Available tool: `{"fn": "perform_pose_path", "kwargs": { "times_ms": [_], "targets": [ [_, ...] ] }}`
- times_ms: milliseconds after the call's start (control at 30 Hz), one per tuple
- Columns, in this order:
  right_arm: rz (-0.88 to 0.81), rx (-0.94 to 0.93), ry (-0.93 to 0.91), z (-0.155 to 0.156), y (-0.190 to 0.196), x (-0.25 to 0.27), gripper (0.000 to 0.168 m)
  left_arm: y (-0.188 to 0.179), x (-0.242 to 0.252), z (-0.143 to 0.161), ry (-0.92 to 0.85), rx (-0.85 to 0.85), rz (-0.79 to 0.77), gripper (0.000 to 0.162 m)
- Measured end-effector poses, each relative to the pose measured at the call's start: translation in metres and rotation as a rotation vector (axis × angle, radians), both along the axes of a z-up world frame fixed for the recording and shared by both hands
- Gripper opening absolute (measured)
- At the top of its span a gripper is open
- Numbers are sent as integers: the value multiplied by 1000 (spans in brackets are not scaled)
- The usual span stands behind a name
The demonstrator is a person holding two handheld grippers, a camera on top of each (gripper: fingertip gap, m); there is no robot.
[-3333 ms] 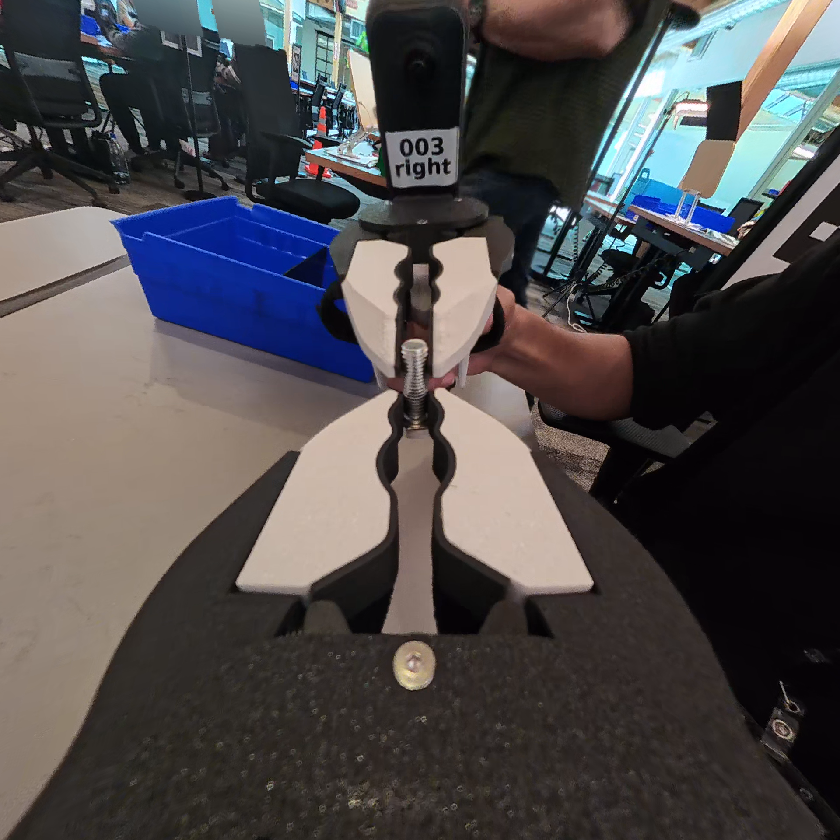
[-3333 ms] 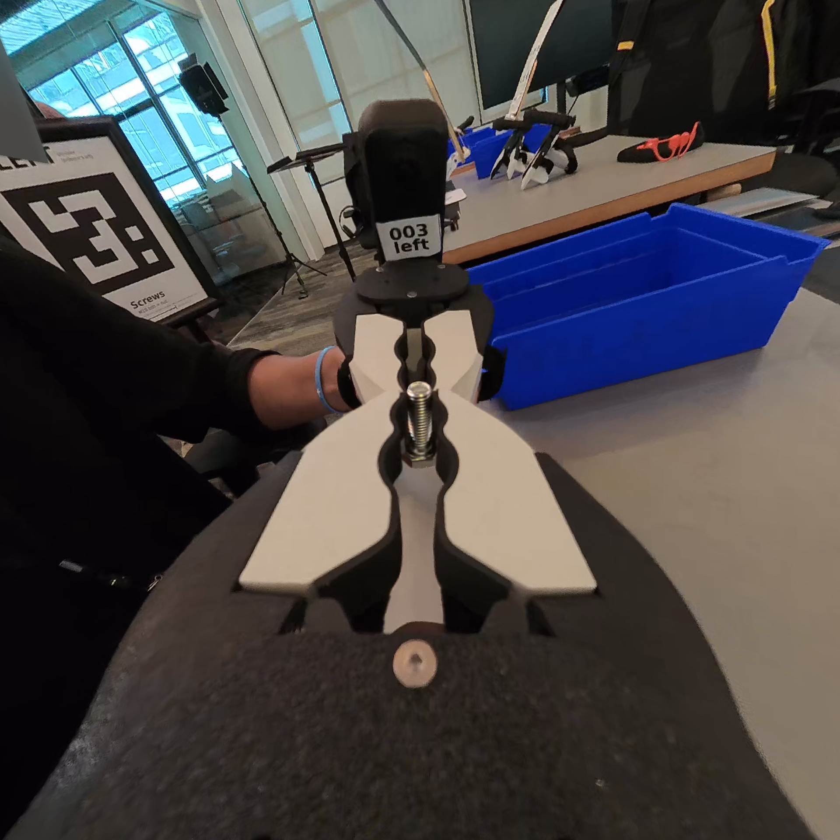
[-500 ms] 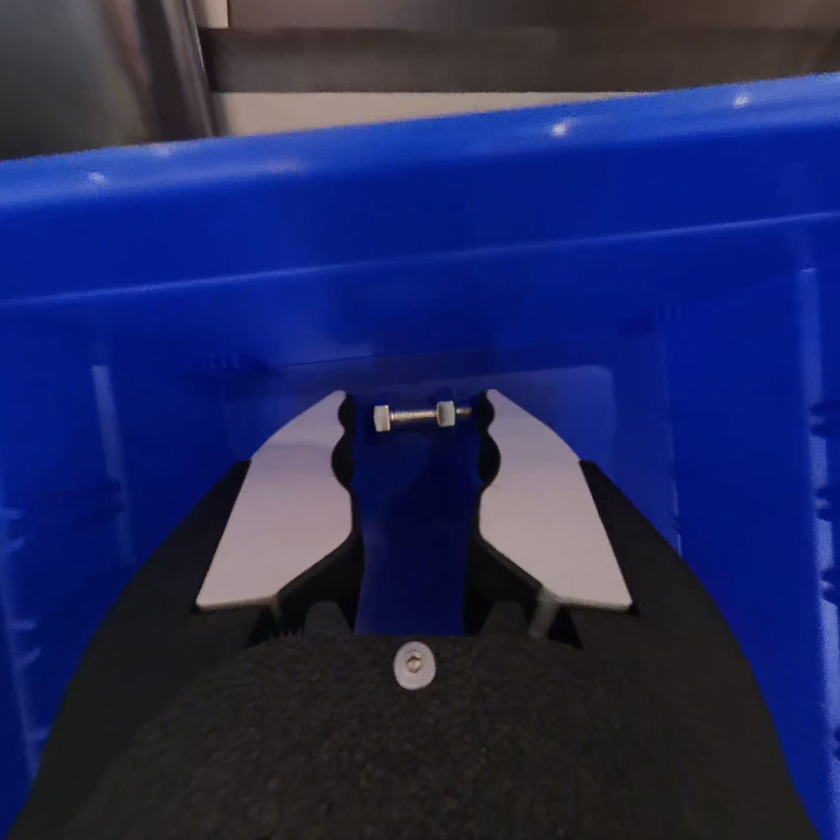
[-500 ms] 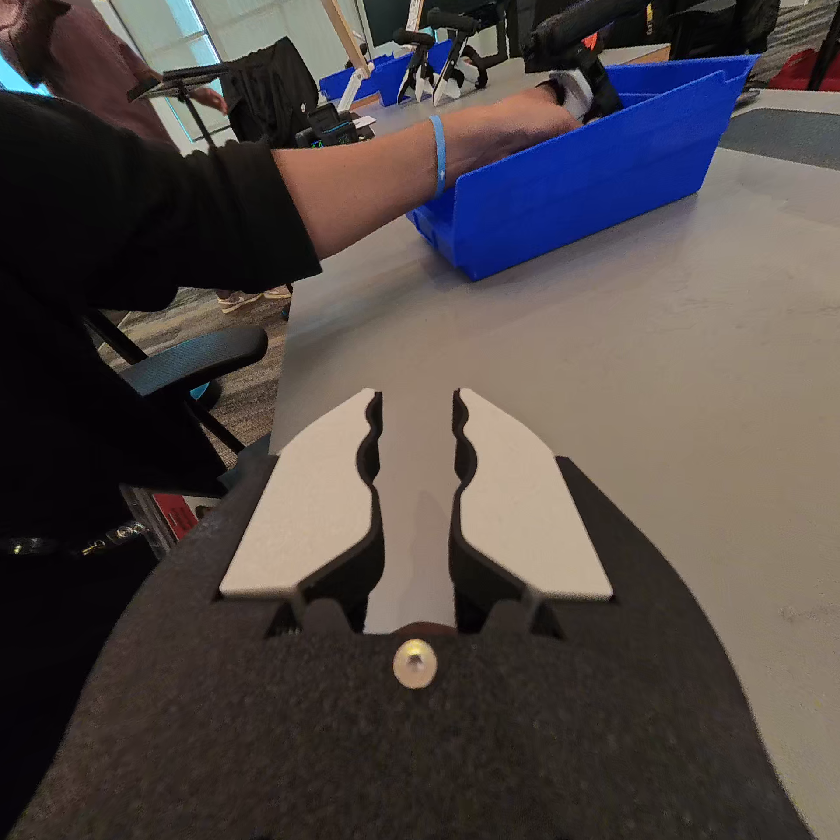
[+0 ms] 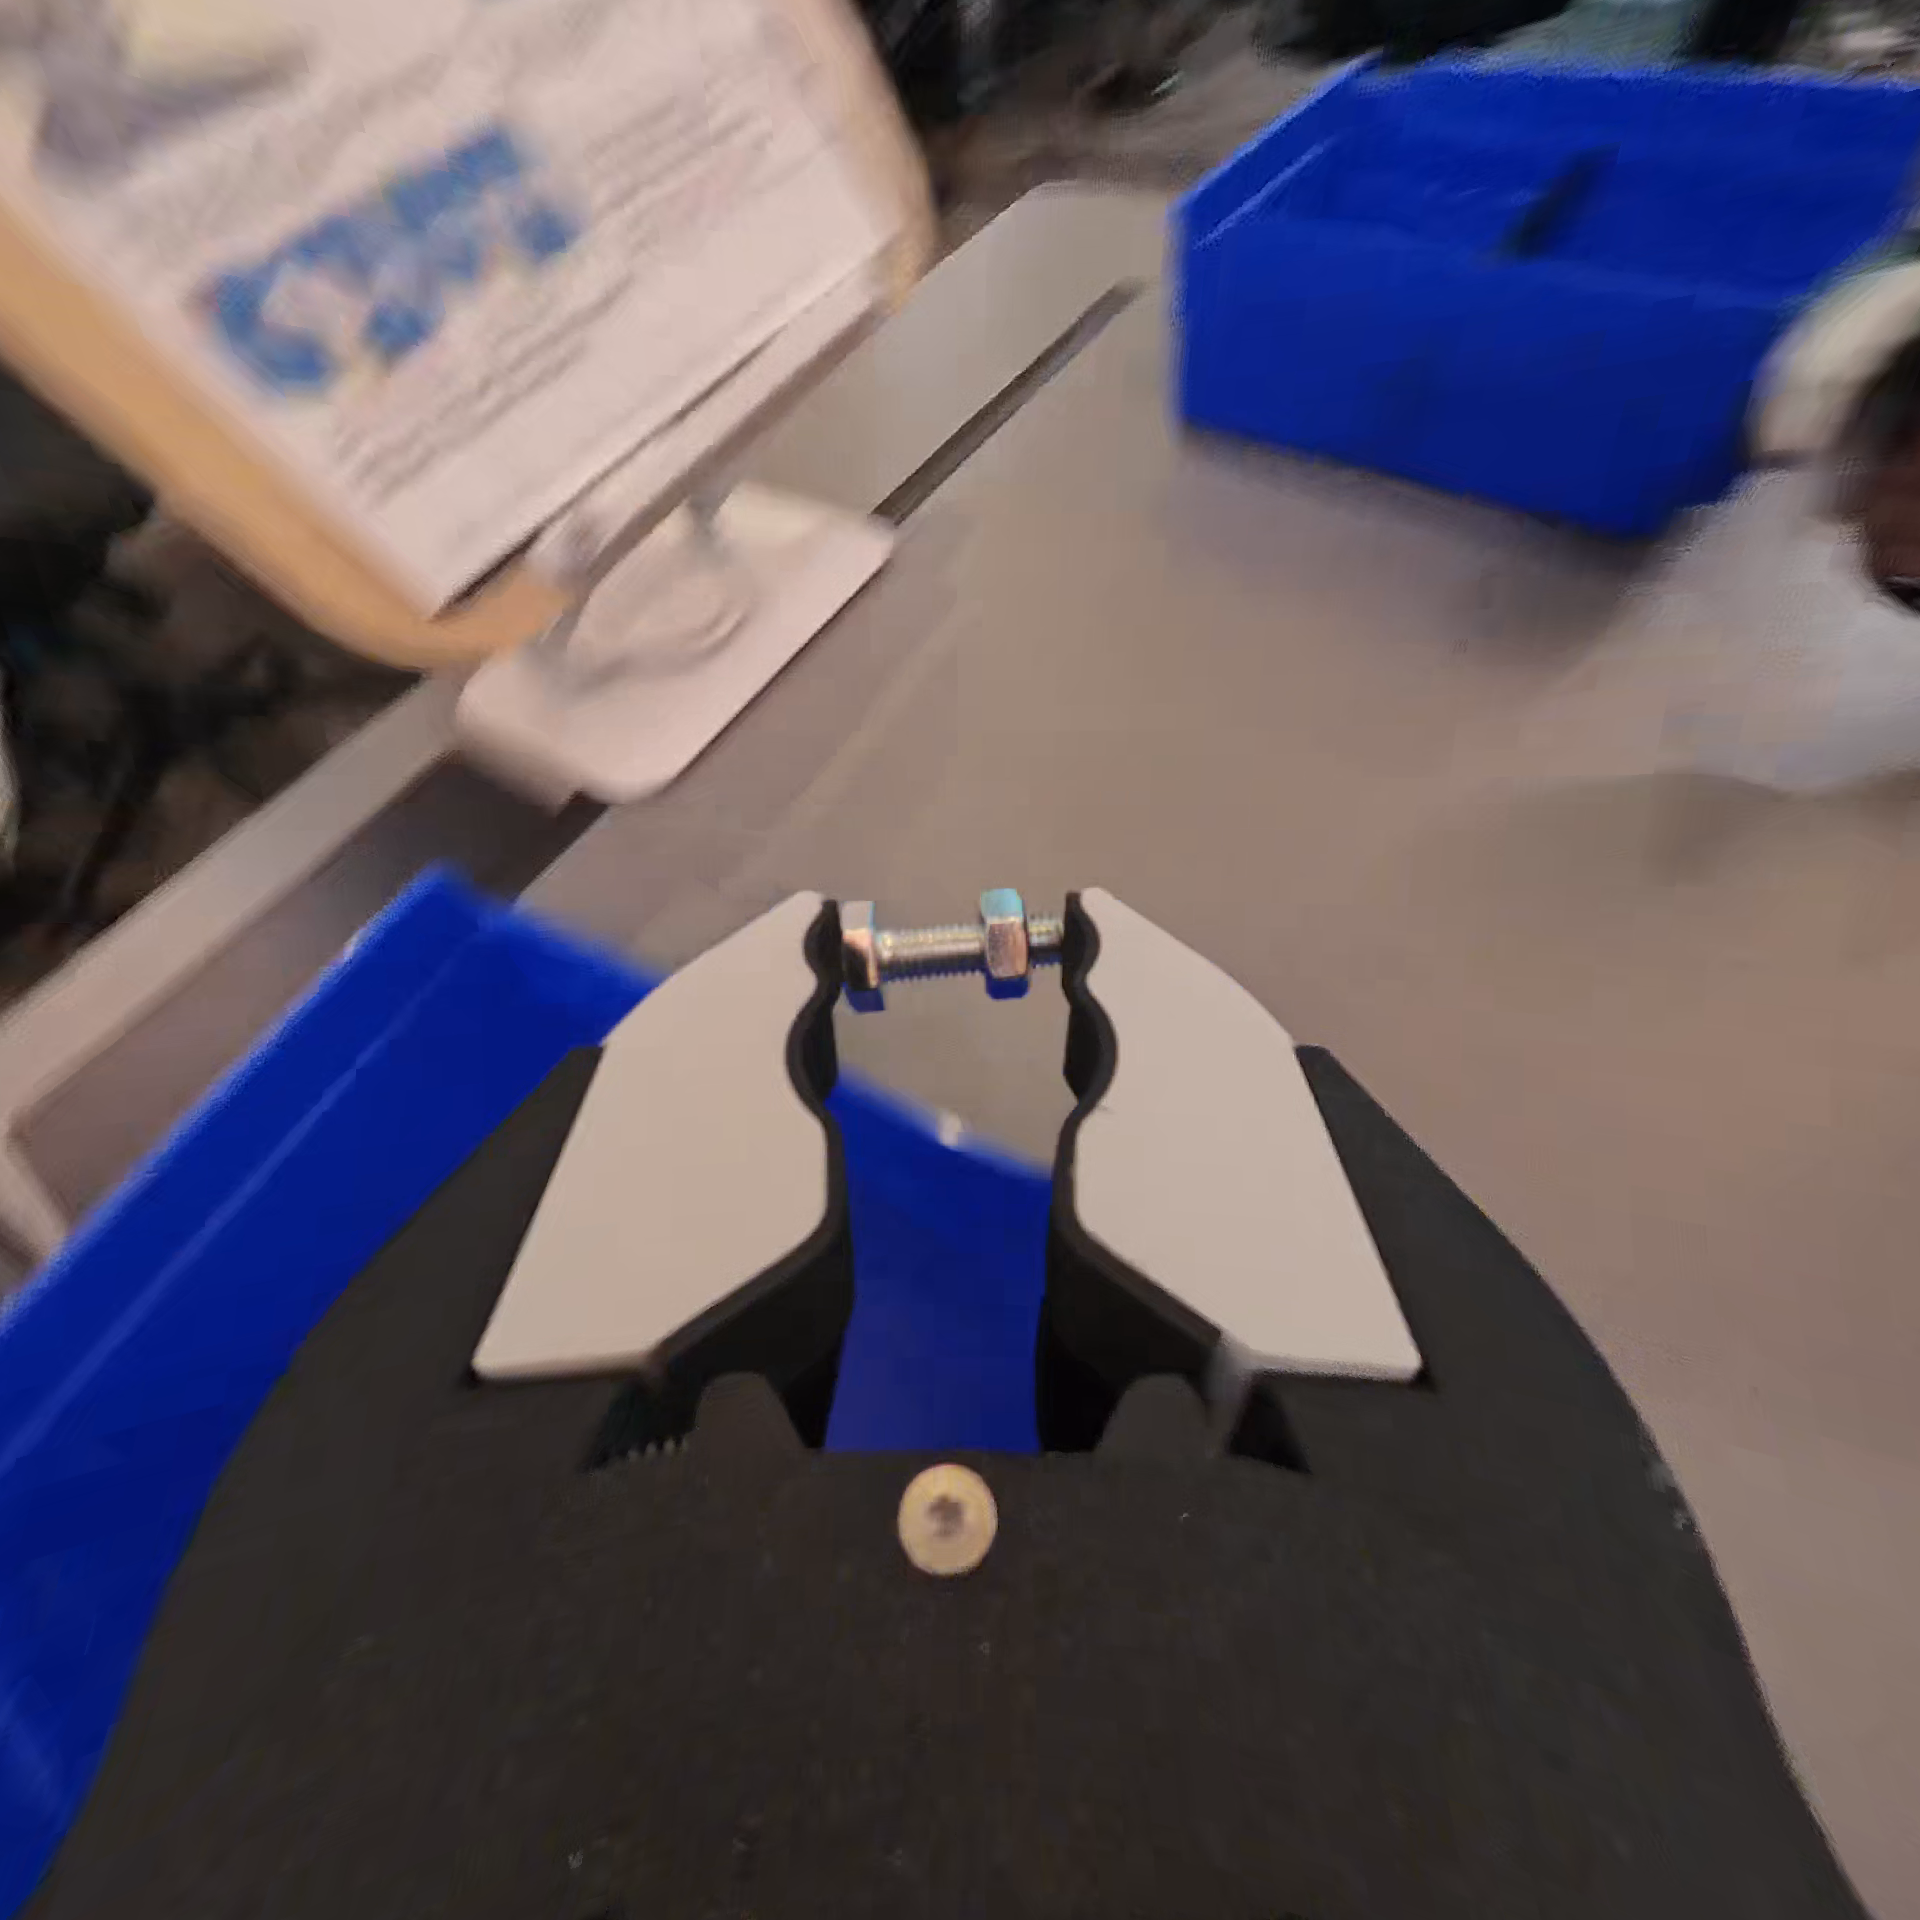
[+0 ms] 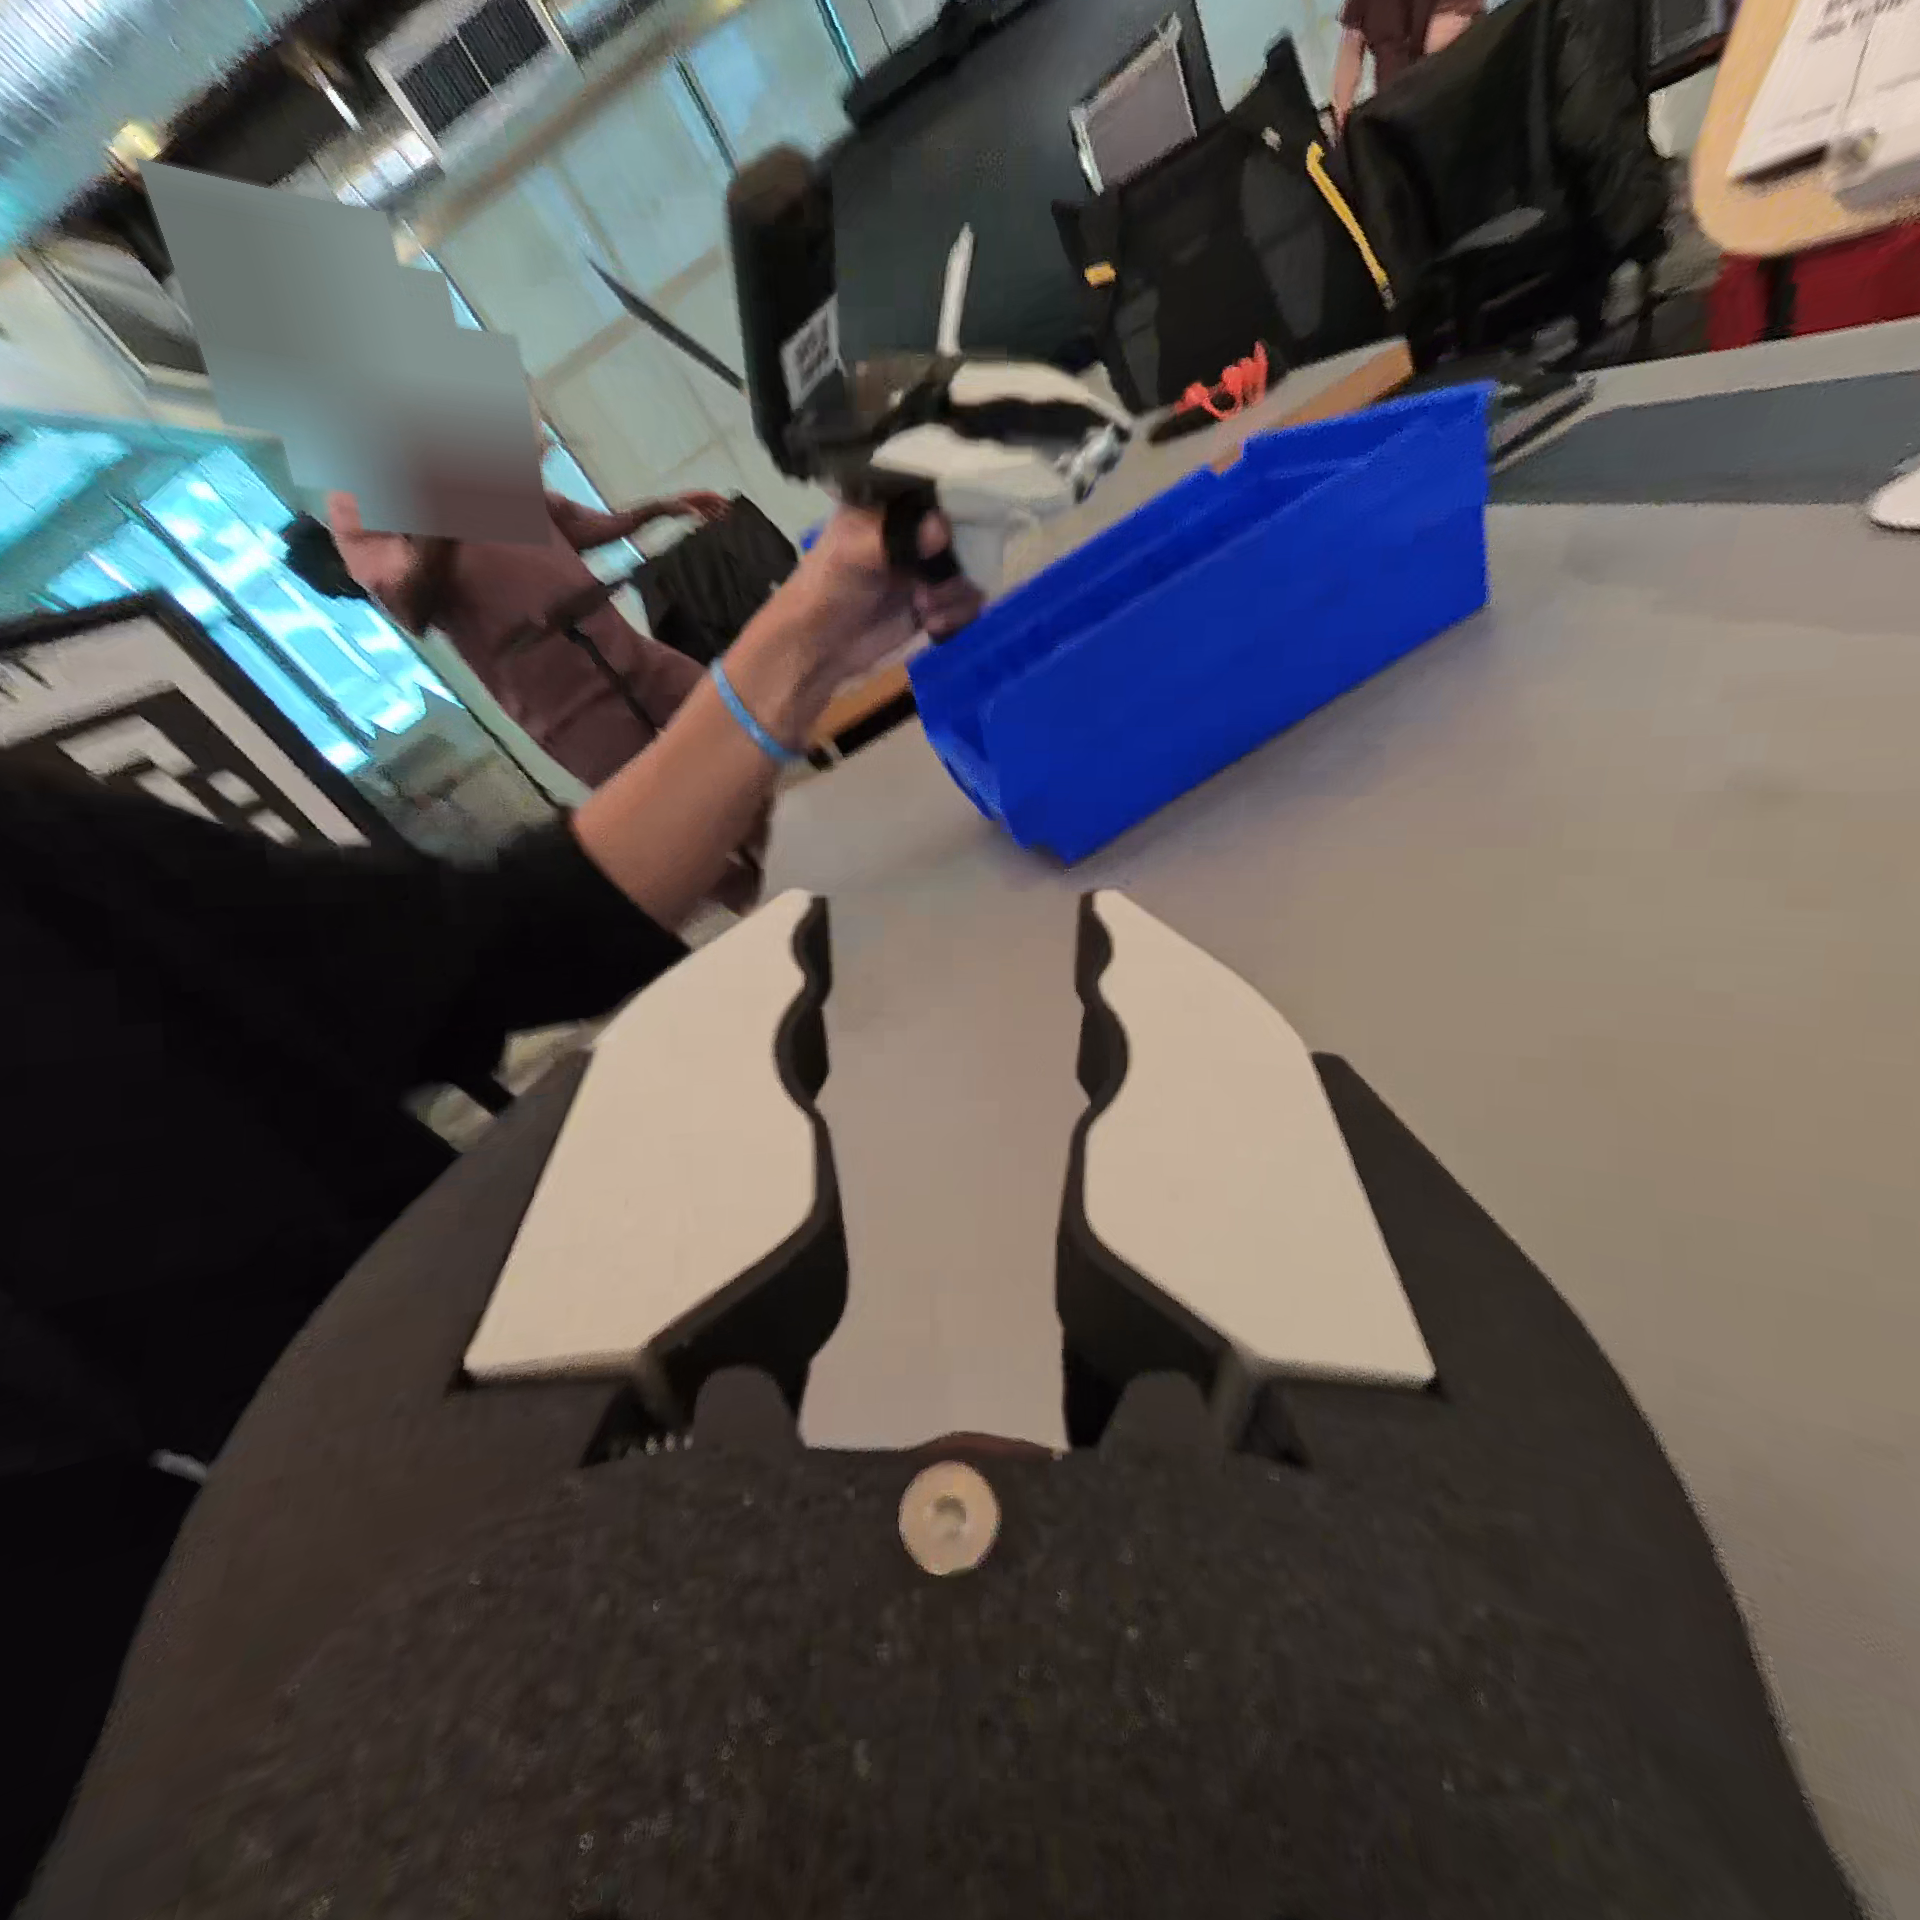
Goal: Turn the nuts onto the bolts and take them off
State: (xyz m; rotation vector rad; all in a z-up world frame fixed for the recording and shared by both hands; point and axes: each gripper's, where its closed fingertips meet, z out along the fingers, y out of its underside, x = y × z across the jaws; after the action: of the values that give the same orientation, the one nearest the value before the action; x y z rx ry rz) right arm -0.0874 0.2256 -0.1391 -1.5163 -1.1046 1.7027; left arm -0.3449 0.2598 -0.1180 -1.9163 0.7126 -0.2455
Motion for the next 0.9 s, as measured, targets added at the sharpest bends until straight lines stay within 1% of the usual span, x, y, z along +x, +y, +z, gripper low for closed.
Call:
{"fn": "perform_pose_path", "kwargs": {
  "times_ms": [67,167,233,300,367,500,567,667,767,833,900],
  "targets": [
    [53,-78,38,16,2,-13,50,-17,45,20,42,85,-133,40],
    [173,-140,33,29,-4,-37,51,-34,106,33,117,177,-290,40],
    [281,-234,49,39,-13,-50,51,-42,140,36,168,232,-374,40],
    [400,-349,74,49,-25,-58,49,-45,164,34,241,280,-414,40],
    [460,-407,91,51,-35,-62,46,-48,182,31,288,302,-443,40],
    [494,-489,132,50,-42,-64,36,-51,203,22,327,321,-477,40],
    [496,-487,100,42,-44,-63,18,-54,211,19,319,322,-498,40],
    [475,-493,95,37,-42,-60,17,-52,215,15,337,330,-477,40],
    [428,-446,55,26,-38,-59,17,-49,215,6,326,289,-438,39],
    [391,-383,27,19,-34,-56,17,-55,215,7,233,229,-445,41],
    [347,-298,-8,12,-28,-52,17,-58,211,17,50,169,-439,44]
  ]
}}
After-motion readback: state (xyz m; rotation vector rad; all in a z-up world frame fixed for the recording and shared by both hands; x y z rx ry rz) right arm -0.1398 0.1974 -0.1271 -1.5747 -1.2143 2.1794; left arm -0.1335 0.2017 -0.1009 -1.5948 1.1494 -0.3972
